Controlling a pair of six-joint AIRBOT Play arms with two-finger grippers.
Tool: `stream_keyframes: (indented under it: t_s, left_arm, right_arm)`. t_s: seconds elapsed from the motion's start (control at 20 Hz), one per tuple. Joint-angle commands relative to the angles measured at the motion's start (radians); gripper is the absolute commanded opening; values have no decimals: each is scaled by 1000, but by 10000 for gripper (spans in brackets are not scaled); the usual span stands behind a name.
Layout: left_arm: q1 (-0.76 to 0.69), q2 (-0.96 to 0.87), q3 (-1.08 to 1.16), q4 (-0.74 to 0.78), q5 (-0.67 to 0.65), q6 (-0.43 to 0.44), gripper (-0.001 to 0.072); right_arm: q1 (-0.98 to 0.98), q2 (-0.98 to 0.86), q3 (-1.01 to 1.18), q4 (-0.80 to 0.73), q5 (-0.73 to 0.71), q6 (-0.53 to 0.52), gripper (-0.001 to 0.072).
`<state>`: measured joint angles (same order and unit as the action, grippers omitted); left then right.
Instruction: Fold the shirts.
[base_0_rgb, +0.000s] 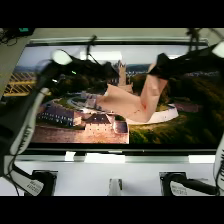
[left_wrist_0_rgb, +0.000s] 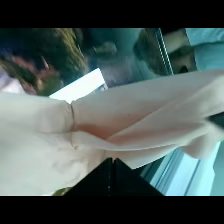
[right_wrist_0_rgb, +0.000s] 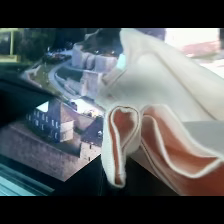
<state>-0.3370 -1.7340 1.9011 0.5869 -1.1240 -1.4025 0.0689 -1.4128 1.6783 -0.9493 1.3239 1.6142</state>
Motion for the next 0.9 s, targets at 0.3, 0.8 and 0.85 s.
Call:
stream_keyframes:
  t_s: [0.3,0.8,0.85]
  left_arm:
    - [237,403,-1,66,-48,6,37]
    - [231,430,-1,89,-56,4,38]
    - [231,430,-1,96,-57,4,38]
  right_arm:
    - [305,-371,0,236,-399,43,707]
    - [-74,-188,-2,-264,59,69,628]
    - [-142,-188,-26,-319,147,67,628]
